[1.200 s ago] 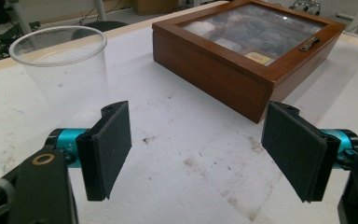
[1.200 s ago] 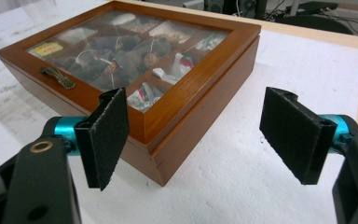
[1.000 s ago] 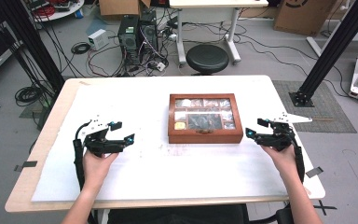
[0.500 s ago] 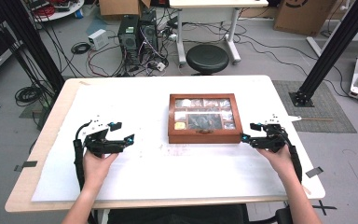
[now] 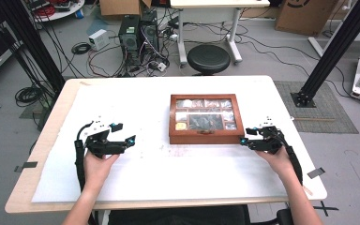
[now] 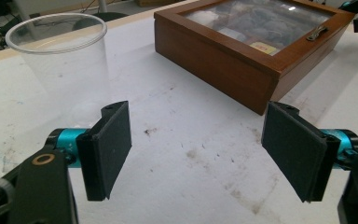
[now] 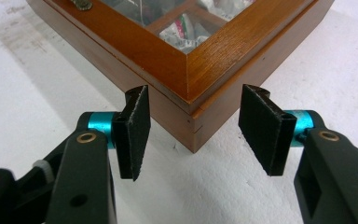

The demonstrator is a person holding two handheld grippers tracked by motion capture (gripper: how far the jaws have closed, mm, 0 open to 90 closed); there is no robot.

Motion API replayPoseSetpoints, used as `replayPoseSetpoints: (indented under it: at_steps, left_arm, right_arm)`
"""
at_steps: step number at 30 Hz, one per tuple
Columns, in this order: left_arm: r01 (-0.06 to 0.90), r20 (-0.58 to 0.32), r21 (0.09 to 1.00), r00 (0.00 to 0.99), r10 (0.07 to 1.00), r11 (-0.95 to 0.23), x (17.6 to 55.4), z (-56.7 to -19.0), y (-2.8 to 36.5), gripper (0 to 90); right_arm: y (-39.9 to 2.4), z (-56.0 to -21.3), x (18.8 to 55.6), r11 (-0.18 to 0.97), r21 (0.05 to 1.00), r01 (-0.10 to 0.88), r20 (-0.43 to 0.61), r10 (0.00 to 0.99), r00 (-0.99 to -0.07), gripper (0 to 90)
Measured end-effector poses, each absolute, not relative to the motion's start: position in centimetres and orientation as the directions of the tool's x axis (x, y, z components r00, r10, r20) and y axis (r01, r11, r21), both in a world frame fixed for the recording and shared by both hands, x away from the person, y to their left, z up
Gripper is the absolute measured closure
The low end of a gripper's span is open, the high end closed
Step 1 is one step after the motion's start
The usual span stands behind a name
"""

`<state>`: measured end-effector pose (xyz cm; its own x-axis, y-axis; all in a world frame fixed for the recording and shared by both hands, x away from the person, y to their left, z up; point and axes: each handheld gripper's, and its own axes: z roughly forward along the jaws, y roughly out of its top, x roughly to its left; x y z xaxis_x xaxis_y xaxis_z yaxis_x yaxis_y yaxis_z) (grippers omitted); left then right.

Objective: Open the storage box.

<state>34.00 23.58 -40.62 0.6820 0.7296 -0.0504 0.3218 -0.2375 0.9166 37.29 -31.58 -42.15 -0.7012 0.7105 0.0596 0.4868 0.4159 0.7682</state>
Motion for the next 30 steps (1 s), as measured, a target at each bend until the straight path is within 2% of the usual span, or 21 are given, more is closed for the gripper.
replayPoseSetpoints:
  at_steps: [15,23,30]
  left_arm:
    - [0.322,-0.049,0.917,0.679,0.732,-0.238,33.9,-40.58,23.52,24.2]
    - [0.325,-0.049,0.915,0.678,0.733,-0.24,33.94,-40.66,23.4,24.6]
    - [0.326,-0.049,0.914,0.678,0.733,-0.24,33.94,-40.66,23.41,24.6]
  right_arm:
    - [-30.76,-42.06,37.13,0.462,0.754,0.467,-0.007,0.717,-0.697,54.1]
    - [-30.9,-41.85,37.09,0.442,0.764,0.47,0.011,0.72,-0.694,58.6]
    - [-30.95,-41.51,36.95,0.421,0.782,0.46,0.008,0.731,-0.683,59.1]
